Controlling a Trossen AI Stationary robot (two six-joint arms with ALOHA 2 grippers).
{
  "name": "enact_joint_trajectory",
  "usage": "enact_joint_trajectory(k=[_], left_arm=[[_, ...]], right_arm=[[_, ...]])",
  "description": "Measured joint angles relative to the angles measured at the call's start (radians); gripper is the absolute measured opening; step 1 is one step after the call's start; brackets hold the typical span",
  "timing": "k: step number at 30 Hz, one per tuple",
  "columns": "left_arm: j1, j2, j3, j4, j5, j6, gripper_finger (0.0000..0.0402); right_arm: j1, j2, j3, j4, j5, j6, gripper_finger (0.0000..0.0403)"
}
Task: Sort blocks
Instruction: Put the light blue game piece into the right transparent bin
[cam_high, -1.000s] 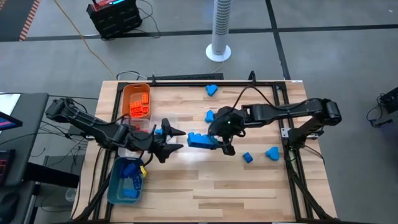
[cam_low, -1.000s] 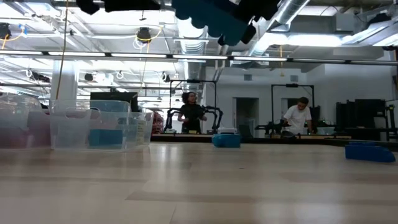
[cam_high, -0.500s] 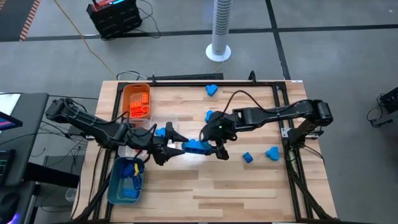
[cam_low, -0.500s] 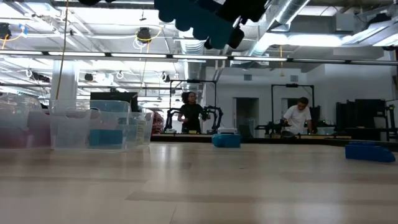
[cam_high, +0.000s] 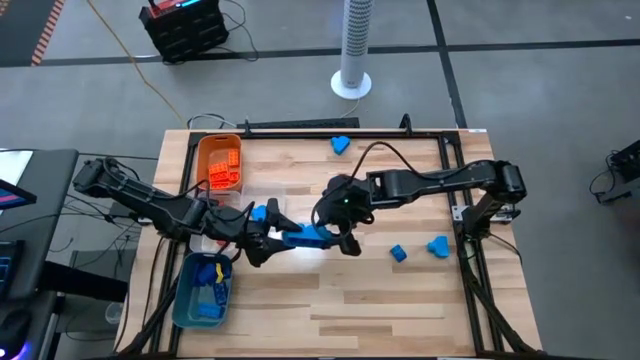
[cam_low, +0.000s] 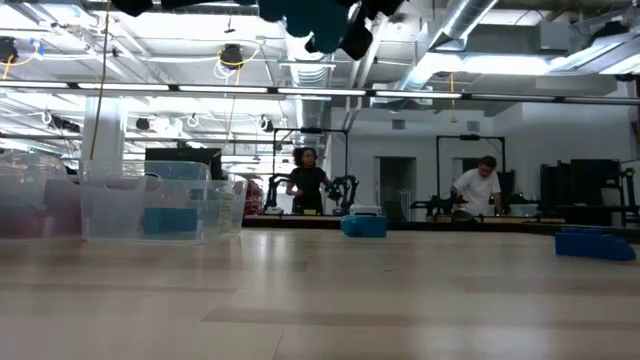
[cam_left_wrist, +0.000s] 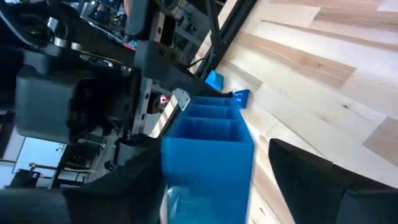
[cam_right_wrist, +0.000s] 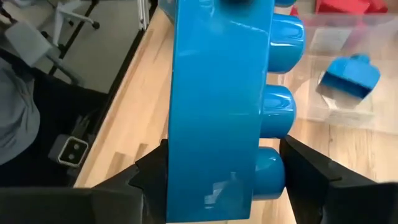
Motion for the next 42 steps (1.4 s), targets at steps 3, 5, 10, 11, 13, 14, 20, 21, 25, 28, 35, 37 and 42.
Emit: enact_joint_trajectory(k=[3,5,10,11,13,14,20,21,25,28,35,37,42], left_arm=[[0.0,0.0,0.0,0.007,-0.001,0.001,0.0235],[0.0,0.015,0.0,0.018,-0.005,0.001,0.0212],[0.001,0.068,0.003,0.041,-0.023,0.044,0.015],[0.0,0.079,0.003,0.043,-0.03,0.05,0.0139],[0.0,0.093,0.003,0.043,-0.044,0.053,0.0125],[0.0,0.094,0.003,0.042,-0.047,0.052,0.0125],[-0.007,0.076,0.002,0.027,-0.049,-0.021,0.0125],[-0.012,0.069,0.001,0.005,-0.049,-0.044,0.0125],[-0.037,0.021,-0.002,-0.135,-0.069,-0.184,0.0125],[-0.043,-0.029,-0.002,-0.298,-0.12,-0.367,0.0125],[0.0,-0.11,-0.002,-0.642,-0.247,-0.844,0.0125],[0.026,-0.112,-0.002,-0.703,-0.28,-0.961,0.0125],[0.123,-0.061,0.0,-0.81,-0.314,-1.114,0.0125]], right_arm=[[-0.003,0.0,0.002,0.027,0.0,0.023,0.0247],[-0.006,0.0,0.002,0.043,0.0,0.041,0.0247],[-0.012,0.001,0.001,0.062,-0.002,0.068,0.0247],[-0.012,0.001,0.0,0.053,-0.002,0.068,0.0247],[-0.013,0.001,-0.001,0.037,-0.001,0.064,0.025],[-0.013,0.001,-0.001,0.028,-0.001,0.061,0.0252],[-0.015,-0.004,0.002,-0.018,0.002,0.046,0.0274],[-0.016,-0.012,0.002,-0.043,0.003,0.04,0.0277],[-0.019,-0.057,0.004,-0.158,0.011,0.01,0.0284],[-0.023,-0.084,0.004,-0.275,0.082,0.009,0.0285],[-0.023,-0.097,-0.013,-0.357,0.272,0.023,0.0286],[-0.027,-0.097,-0.034,-0.339,0.277,0.023,0.0286],[-0.047,-0.095,-0.09,-0.306,0.282,0.025,0.0286]])
